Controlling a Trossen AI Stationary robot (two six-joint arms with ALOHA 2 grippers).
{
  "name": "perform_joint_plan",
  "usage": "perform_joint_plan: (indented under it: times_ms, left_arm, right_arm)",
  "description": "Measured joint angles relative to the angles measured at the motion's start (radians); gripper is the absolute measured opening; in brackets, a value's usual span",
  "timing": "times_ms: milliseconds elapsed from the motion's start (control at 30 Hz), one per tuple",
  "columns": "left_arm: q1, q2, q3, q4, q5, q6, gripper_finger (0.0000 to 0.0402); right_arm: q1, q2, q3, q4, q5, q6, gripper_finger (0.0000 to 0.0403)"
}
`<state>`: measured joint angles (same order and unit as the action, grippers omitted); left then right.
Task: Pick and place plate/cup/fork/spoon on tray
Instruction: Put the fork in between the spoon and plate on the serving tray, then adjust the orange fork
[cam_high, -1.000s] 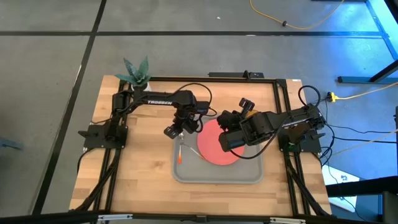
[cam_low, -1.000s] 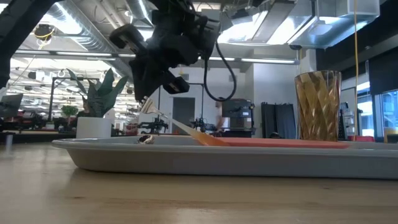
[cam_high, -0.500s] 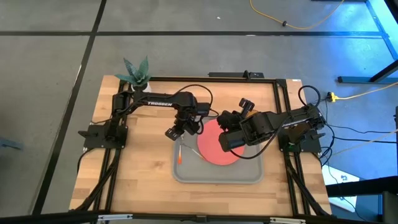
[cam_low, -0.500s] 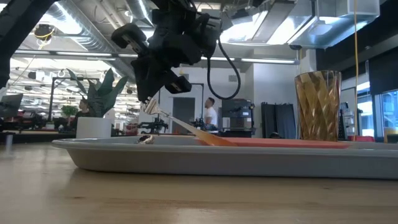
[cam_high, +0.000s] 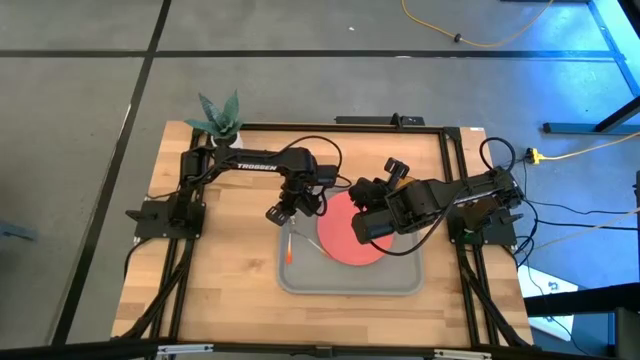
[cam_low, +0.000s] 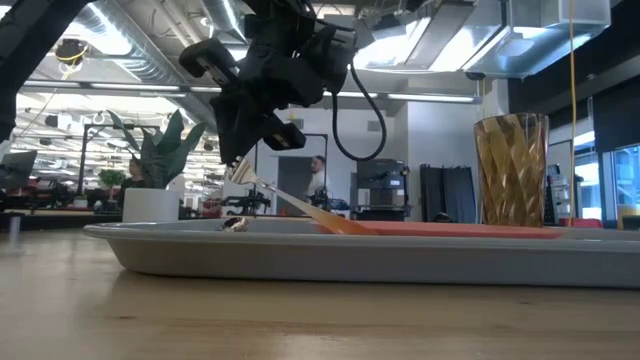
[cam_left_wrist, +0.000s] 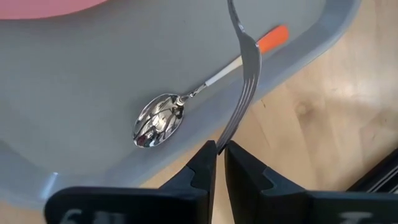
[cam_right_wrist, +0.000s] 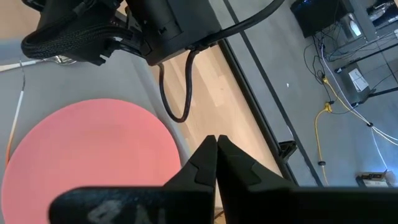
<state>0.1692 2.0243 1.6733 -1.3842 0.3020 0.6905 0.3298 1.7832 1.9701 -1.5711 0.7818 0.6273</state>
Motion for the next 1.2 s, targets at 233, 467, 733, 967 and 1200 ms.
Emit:
perform_joint_plan:
  times_ms: [233,467,733,967,1200]
  left_arm:
    - [0.0,0.0,0.0,0.001,-0.03,0.003,0.0004]
    - [0.0,0.0,0.0,0.018,-0.03,0.0,0.0029]
    - [0.0,0.0,0.0,0.018,-0.029,-0.002,0.0044]
    - [0.0,0.0,0.0,0.003,-0.031,-0.003,0.0045]
    - [0.006,-0.052,0.0,-0.073,0.016,-0.014,0.0045]
  right_arm:
    - [0.0,0.0,0.0,0.0,-0.011,0.0,0.0009]
    - [0.0,0.0,0.0,0.0,-0.019,0.0,0.0009]
    - [0.0,0.0,0.0,0.0,-0.02,0.0,0.0009]
    - [0.0,0.0,0.0,0.0,-0.023,0.0,0.0009]
    - [0.007,0.0,-0.001,0.001,-0.023,-0.001,0.0009]
